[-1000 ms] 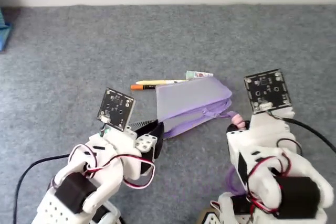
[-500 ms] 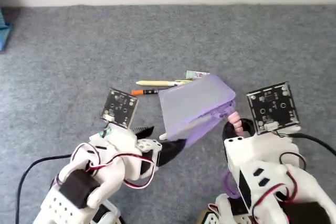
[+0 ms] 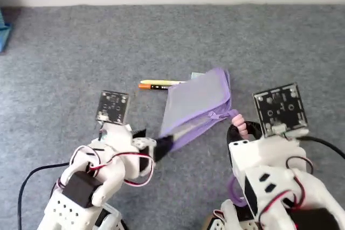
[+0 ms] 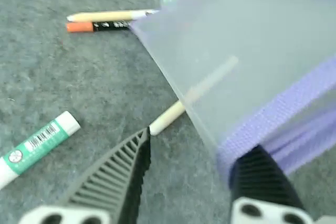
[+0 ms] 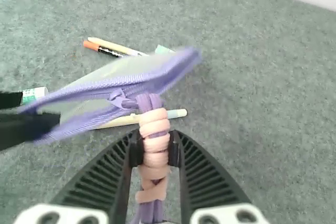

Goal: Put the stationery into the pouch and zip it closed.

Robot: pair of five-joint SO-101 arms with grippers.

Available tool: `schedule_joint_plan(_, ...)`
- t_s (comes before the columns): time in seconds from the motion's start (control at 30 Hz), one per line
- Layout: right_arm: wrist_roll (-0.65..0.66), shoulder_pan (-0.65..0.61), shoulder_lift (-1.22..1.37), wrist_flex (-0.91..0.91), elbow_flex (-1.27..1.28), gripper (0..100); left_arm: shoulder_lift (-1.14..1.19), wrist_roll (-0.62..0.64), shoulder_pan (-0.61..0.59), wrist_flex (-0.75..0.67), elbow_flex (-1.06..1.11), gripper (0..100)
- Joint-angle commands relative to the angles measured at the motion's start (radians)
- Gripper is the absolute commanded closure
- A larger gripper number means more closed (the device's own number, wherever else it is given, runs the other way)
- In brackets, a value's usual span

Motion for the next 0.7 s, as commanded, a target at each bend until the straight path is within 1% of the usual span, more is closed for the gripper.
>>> schedule_joint_plan(0.0,-0.008,-0.005,-0.002,0.041,-0.041,99.1,0.005,0.012,-0.028,-0.06,-0.008,82)
schedule_joint_plan(0.2,-0.006,-0.005,0.002,0.041,-0.041,99.1,0.014,0.012,-0.026,-0.192,0.001,85)
schedule_joint_plan(0.3,-0.006,-0.005,0.002,0.041,-0.041,99.1,0.014,0.009,-0.026,-0.267,0.045,88)
schedule_joint_plan(0.37,-0.006,-0.005,0.002,0.041,-0.041,99.1,0.014,-0.023,-0.021,-0.31,0.084,93)
schedule_joint_plan(0.4,-0.006,-0.005,0.002,0.041,-0.041,99.1,0.014,-0.043,-0.014,-0.325,0.096,98)
schedule_joint_plan(0.43,-0.006,-0.005,-0.001,0.041,-0.041,99.1,0.011,-0.058,-0.011,-0.333,0.099,99)
schedule_joint_plan(0.53,-0.006,-0.005,-0.007,0.036,-0.049,99.1,0.005,-0.072,-0.014,-0.33,0.058,99)
schedule_joint_plan(0.67,-0.015,-0.005,-0.007,0.019,-0.061,99.1,0.005,-0.147,-0.011,-0.27,-0.073,99)
